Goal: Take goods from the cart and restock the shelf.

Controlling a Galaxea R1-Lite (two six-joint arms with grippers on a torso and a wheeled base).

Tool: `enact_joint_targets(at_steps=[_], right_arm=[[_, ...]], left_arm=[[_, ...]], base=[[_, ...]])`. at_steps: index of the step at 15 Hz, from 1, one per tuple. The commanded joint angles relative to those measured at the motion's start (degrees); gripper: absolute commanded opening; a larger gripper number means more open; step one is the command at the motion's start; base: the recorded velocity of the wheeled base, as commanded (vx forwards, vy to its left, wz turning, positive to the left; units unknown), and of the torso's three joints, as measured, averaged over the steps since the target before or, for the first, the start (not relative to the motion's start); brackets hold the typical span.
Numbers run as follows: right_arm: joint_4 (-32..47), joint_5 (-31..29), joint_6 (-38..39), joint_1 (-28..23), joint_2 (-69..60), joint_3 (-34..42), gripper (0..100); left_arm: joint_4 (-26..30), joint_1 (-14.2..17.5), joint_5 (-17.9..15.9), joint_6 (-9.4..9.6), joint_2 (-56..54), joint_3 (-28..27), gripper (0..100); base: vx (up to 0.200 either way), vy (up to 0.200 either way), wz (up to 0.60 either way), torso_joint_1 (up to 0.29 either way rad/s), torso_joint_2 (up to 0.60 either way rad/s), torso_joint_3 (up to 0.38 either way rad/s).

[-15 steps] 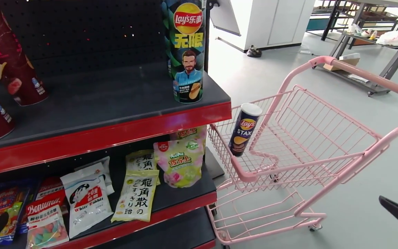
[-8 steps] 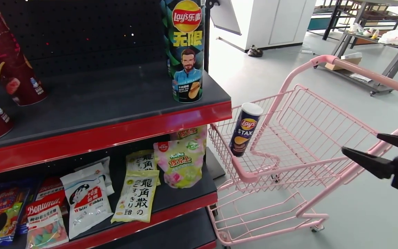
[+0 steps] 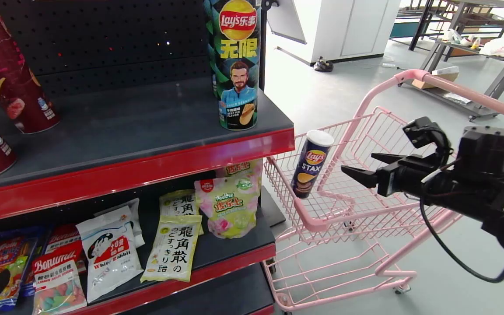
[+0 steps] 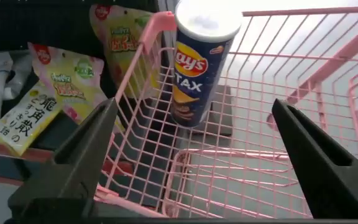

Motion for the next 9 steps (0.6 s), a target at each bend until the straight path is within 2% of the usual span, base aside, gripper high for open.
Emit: enact_joint_targets(at_steps=[1,9], right_arm=[[-2.8,1.6,-0.1,0.9,11.2,-4.1,100],[-3.1,4.1,0.2,0.3,21.6,-17.9,100]], left_arm=[[0.0,0.0,0.0,0.01,0.4,-0.1,100],[0.0,0.0,0.7,0.01,1.2,0.1,100]], base=[[0.0,0.0,0.0,0.0,0.0,0.0],[0.0,0.0,0.0,0.0,0.0,0.0]])
